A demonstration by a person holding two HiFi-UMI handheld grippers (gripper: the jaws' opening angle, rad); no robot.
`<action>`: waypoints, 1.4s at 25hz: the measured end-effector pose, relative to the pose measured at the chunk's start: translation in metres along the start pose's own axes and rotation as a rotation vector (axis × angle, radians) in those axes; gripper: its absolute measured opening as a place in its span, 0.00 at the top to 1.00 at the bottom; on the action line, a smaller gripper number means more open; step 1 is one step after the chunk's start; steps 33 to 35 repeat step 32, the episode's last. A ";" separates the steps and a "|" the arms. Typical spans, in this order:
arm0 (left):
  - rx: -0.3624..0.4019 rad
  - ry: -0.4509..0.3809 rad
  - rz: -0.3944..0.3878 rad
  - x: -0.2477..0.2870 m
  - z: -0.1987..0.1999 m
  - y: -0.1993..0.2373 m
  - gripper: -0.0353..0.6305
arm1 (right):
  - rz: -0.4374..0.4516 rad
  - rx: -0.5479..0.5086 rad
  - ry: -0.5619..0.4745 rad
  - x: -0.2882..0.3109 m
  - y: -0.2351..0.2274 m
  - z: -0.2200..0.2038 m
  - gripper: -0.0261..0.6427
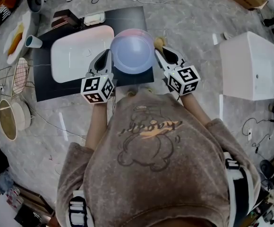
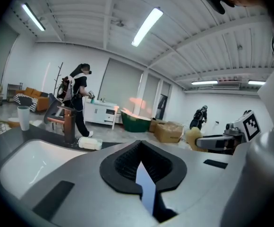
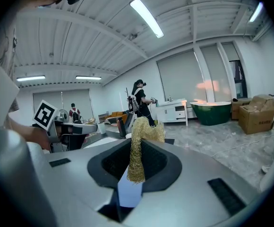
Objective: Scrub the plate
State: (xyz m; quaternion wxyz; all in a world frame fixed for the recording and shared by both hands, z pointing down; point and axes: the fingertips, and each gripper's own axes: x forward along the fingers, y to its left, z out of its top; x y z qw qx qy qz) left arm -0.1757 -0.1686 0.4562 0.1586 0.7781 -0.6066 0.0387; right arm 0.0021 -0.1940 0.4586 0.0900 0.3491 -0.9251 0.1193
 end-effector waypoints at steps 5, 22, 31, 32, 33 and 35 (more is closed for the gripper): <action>0.003 -0.013 0.024 -0.004 -0.002 0.005 0.92 | -0.012 0.003 0.004 -0.002 -0.004 -0.006 0.88; -0.039 -0.026 0.059 -0.012 -0.003 0.007 0.92 | -0.015 0.011 -0.006 -0.002 -0.002 -0.002 0.88; -0.042 -0.031 0.060 -0.016 -0.002 0.010 0.92 | -0.018 0.008 -0.004 -0.002 0.002 -0.002 0.88; -0.042 -0.033 0.061 -0.017 -0.002 0.010 0.92 | -0.017 0.008 -0.003 -0.002 0.003 -0.002 0.88; -0.042 -0.033 0.061 -0.017 -0.002 0.010 0.92 | -0.017 0.008 -0.003 -0.002 0.003 -0.002 0.88; -0.042 -0.033 0.061 -0.017 -0.002 0.010 0.92 | -0.017 0.008 -0.003 -0.002 0.003 -0.002 0.88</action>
